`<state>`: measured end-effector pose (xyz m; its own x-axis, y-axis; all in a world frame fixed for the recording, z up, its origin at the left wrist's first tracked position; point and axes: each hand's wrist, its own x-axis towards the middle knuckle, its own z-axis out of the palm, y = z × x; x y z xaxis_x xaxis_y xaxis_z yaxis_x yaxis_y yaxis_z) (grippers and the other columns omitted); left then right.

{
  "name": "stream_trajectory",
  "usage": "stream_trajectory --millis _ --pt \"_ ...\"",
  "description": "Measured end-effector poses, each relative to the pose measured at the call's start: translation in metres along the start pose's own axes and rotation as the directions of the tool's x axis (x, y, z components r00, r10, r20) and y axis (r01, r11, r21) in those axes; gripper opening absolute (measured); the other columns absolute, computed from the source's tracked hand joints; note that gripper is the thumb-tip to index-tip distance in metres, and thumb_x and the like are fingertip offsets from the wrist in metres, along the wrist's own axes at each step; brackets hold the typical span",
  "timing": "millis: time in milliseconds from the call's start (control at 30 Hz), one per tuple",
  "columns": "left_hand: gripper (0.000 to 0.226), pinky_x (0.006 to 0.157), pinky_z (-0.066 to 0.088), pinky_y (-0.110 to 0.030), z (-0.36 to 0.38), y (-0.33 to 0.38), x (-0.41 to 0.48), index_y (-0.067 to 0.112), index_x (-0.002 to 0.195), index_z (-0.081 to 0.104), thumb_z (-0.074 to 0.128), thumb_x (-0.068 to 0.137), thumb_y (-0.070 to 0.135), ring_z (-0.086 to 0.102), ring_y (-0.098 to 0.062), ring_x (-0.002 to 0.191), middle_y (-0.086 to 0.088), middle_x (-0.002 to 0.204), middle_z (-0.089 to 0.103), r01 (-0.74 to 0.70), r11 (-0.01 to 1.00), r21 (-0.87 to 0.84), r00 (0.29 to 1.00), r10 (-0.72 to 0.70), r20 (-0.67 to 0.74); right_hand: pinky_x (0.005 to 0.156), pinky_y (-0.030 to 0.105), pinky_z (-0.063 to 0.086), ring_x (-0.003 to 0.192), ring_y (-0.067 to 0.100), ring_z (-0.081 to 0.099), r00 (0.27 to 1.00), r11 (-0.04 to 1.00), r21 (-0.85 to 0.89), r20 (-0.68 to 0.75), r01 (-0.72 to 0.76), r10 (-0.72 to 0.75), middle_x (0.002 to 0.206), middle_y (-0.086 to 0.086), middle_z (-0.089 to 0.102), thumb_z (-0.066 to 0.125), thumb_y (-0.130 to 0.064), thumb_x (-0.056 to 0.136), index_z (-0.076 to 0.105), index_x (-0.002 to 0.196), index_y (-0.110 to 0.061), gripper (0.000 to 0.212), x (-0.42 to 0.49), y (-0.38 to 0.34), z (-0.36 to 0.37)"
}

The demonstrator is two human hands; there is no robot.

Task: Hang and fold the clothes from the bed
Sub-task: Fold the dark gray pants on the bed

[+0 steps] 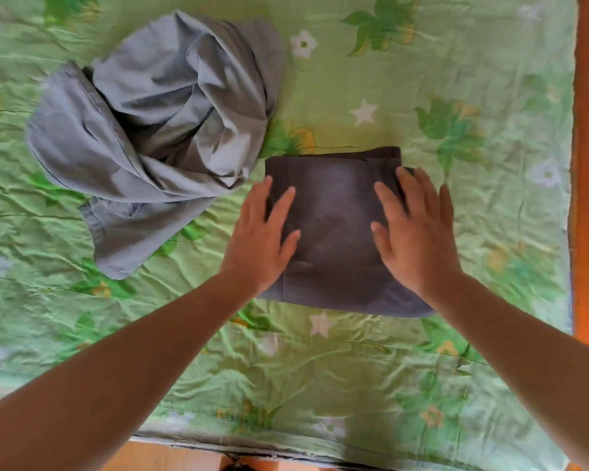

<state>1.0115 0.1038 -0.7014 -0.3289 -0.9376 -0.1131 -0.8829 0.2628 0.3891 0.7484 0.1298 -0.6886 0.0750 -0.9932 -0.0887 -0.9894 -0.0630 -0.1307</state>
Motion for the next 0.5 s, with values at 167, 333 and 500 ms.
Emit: stream_trajectory --millis 167,333,500 --pt "0.069 0.121 0.018 -0.055 0.044 0.000 0.004 0.028 0.160 0.018 0.041 0.100 0.055 -0.002 -0.034 0.155 -0.018 0.167 0.000 -0.162 0.958 0.237 0.984 0.139 0.110 0.117 0.071 0.006 0.154 0.042 0.001 0.981 0.972 -0.170 0.130 0.164 -0.143 0.168 0.018 0.004 0.042 -0.061 0.099 0.024 0.160 -0.024 0.074 0.021 -0.011 0.043" --pt "0.070 0.123 0.011 -0.055 0.067 -0.014 0.020 0.032 0.160 0.012 0.036 0.100 0.058 -0.007 -0.031 0.155 -0.014 0.168 -0.005 -0.101 0.965 0.241 0.991 0.077 0.106 0.119 0.069 0.004 0.155 0.038 -0.006 0.988 0.996 -0.075 0.151 0.037 -0.025 0.168 0.017 -0.005 0.029 -0.077 0.093 0.006 0.162 -0.030 0.087 0.056 0.001 0.068" --pt "0.071 0.122 0.012 -0.057 0.060 -0.009 0.019 0.031 0.160 0.016 0.037 0.098 0.059 -0.005 -0.032 0.155 -0.015 0.168 -0.002 -0.088 0.960 0.265 0.990 0.056 0.126 0.122 0.062 0.007 0.156 0.027 0.001 0.982 0.990 0.073 0.158 -0.117 0.104 0.170 0.008 0.004 0.017 -0.075 0.095 0.011 0.162 -0.019 0.087 0.064 0.004 0.063"
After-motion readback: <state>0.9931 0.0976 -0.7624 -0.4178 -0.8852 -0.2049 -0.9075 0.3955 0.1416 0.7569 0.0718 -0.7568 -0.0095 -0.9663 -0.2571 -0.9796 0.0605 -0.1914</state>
